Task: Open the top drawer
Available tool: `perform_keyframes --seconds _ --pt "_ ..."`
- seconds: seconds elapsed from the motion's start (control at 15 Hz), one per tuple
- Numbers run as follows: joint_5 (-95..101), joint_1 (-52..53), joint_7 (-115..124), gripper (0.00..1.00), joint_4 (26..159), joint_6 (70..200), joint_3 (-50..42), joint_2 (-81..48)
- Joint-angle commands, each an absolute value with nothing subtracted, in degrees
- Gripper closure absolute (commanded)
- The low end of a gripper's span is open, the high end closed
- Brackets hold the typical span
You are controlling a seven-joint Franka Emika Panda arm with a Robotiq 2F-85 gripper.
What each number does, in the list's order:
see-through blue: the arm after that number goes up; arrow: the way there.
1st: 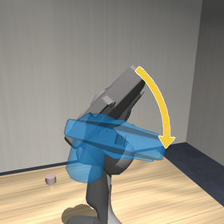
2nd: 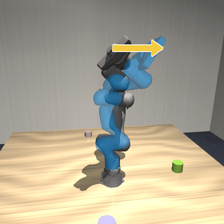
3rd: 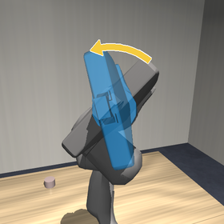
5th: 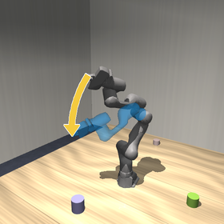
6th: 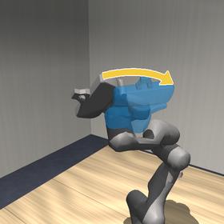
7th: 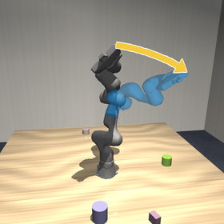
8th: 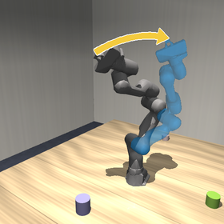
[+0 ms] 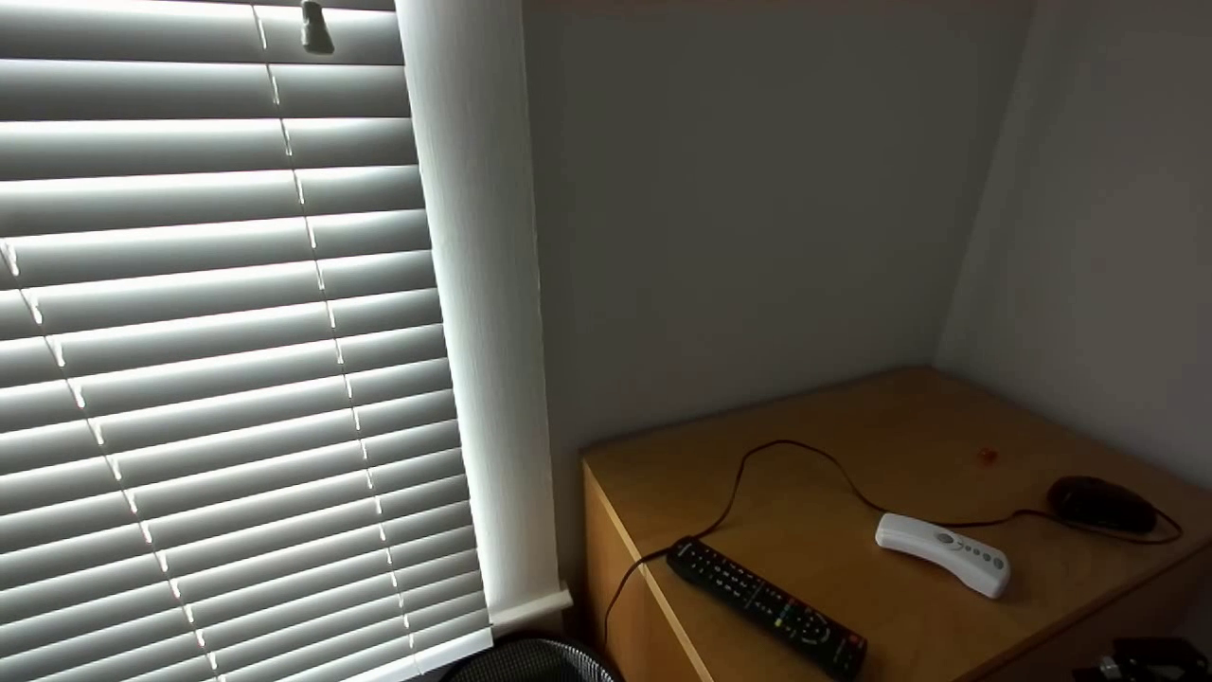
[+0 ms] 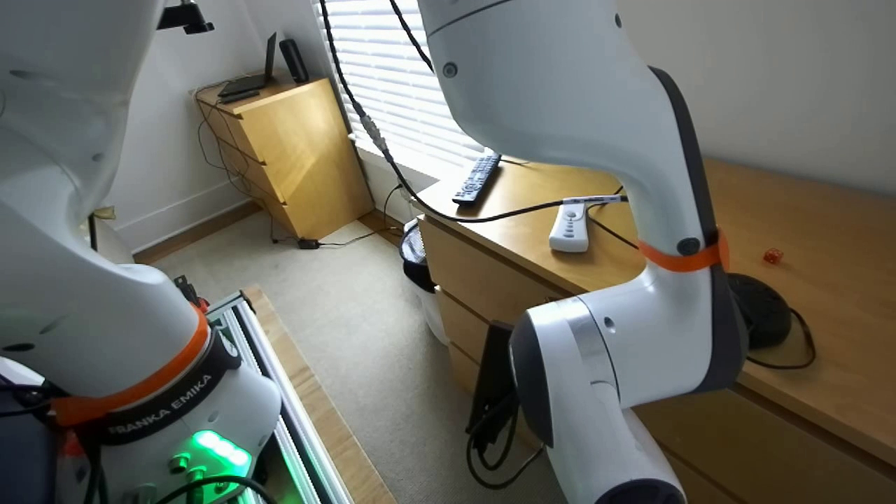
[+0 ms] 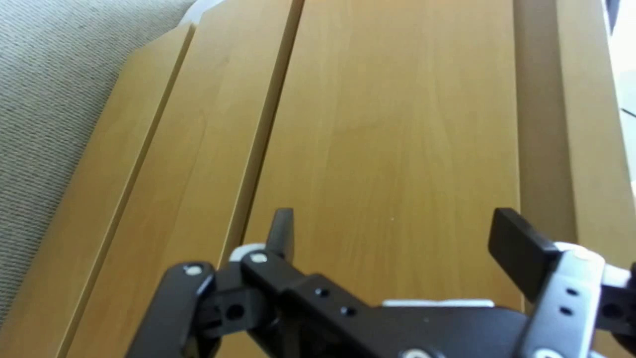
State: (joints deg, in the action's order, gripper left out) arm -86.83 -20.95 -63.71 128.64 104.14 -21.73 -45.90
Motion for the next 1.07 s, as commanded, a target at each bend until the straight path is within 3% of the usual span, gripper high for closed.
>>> perform_keyframes --seconds 0.0,1.0 --pt "-86.65 -23.47 -63.85 0.00 126.92 100.03 -20.69 -47.36" --pt "-97.59 -24.97 -64.12 0.00 124.39 95.65 -20.37 -51.51"
